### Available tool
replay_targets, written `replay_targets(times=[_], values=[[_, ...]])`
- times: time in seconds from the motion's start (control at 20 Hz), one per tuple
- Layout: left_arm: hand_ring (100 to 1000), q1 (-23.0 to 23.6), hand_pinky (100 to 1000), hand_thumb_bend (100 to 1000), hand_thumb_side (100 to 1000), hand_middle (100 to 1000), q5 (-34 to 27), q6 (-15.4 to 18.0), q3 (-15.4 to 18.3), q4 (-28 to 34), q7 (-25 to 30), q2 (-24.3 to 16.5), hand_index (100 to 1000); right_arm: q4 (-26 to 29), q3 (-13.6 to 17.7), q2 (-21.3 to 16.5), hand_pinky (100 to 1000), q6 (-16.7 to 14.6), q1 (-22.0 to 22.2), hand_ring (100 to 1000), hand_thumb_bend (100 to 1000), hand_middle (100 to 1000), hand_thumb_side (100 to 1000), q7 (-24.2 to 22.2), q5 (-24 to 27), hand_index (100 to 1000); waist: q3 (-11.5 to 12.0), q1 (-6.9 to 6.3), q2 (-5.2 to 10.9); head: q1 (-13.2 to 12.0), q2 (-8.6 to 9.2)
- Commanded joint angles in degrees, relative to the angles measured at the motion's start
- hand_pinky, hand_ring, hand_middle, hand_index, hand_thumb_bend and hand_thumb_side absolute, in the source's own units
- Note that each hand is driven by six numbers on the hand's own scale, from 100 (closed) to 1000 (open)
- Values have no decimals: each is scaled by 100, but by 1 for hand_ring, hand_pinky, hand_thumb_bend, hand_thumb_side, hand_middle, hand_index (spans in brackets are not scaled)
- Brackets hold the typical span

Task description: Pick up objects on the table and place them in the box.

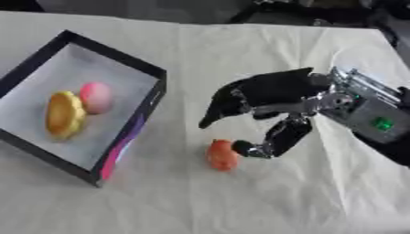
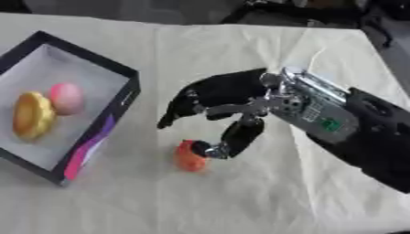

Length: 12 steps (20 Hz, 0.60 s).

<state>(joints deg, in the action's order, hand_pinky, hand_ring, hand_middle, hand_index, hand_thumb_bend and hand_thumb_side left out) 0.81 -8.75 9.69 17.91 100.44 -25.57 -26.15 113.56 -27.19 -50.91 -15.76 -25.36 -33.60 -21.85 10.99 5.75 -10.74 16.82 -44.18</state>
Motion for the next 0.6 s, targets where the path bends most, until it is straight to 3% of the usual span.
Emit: replay_targets(times=[0.05,0.1,0.2,0.6], values=[[724,-39,882,100,757,784,-25,6,25,56,22,-107,890,103,84,-134,929,85,-11,860,104,781,199,-85,-137,912,6,-3,-15,21,6],[724,-44,882,100,758,784,-27,6,25,57,22,-102,891,46,88,-103,930,125,22,860,162,778,209,-105,-203,912,16,-7,-27,30,6],[724,-59,883,100,758,784,-32,7,20,59,26,-94,891,-115,67,0,931,153,74,861,192,777,217,-118,-390,914,36,-15,-44,41,6],[725,-92,884,100,762,785,-50,6,5,60,44,-56,891,-723,7,363,926,-171,204,855,256,773,157,157,-1192,925,81,-51,-91,33,6]])
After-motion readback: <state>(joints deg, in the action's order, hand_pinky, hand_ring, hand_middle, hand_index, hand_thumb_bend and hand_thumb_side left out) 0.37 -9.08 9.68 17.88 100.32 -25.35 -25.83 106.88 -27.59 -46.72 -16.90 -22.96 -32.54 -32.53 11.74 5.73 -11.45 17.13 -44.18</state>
